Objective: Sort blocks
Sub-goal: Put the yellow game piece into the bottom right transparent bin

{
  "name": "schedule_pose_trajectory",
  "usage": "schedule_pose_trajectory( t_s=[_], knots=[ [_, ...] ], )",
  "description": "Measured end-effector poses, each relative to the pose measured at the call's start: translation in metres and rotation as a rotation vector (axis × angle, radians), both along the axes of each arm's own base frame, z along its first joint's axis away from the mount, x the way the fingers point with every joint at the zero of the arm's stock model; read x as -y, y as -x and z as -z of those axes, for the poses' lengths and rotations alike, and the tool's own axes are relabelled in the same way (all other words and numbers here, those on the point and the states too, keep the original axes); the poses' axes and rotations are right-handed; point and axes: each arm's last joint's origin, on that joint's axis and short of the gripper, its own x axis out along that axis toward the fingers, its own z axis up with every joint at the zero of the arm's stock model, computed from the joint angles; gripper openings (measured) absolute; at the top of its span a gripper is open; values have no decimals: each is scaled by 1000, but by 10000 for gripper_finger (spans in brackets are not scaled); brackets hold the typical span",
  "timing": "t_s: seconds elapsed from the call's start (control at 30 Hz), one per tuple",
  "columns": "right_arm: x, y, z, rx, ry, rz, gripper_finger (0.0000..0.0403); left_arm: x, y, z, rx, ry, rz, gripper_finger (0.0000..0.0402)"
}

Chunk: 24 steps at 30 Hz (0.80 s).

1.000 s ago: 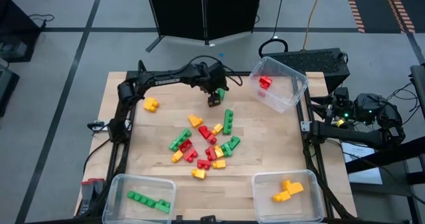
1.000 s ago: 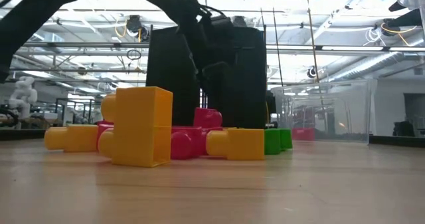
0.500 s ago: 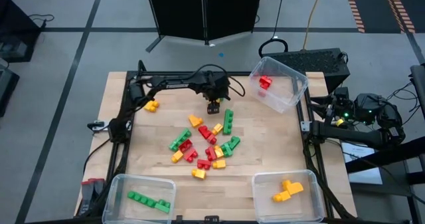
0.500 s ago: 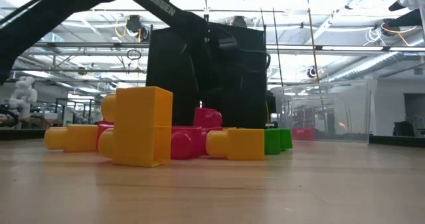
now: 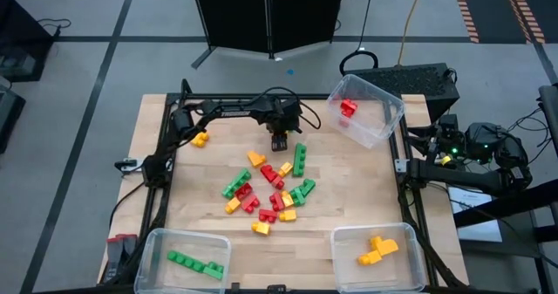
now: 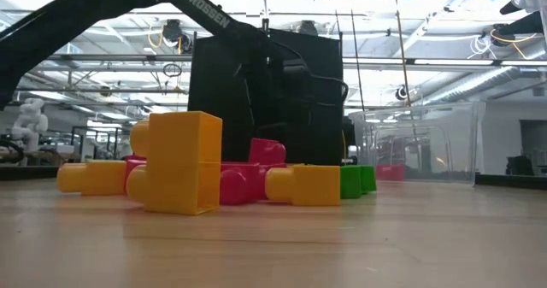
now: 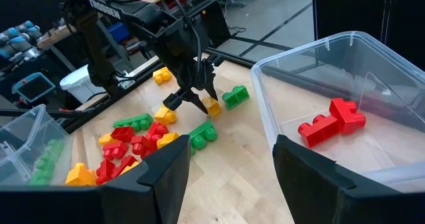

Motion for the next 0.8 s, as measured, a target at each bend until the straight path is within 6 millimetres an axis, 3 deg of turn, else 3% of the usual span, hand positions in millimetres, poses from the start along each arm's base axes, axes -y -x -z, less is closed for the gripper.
schedule_pose_trajectory(
  t_s=[0.13,0.27,0.4,0.53,0.63,0.8],
  knots=[
    [0,0,0,0,0,0,208,2,-1,-1,1,8,-20,74],
    [0,0,0,0,0,1,208,10,-3,-5,8,7,-13,71],
    [0,0,0,0,0,1,208,17,-7,-22,45,-4,-36,71],
    [0,0,0,0,1,1,208,26,-10,-53,121,-21,-72,71],
    [0,0,0,-2,4,0,208,40,-12,-88,223,-18,-113,71],
    [0,0,0,-10,19,-1,208,86,-17,-151,488,-33,-50,71]
  ],
)
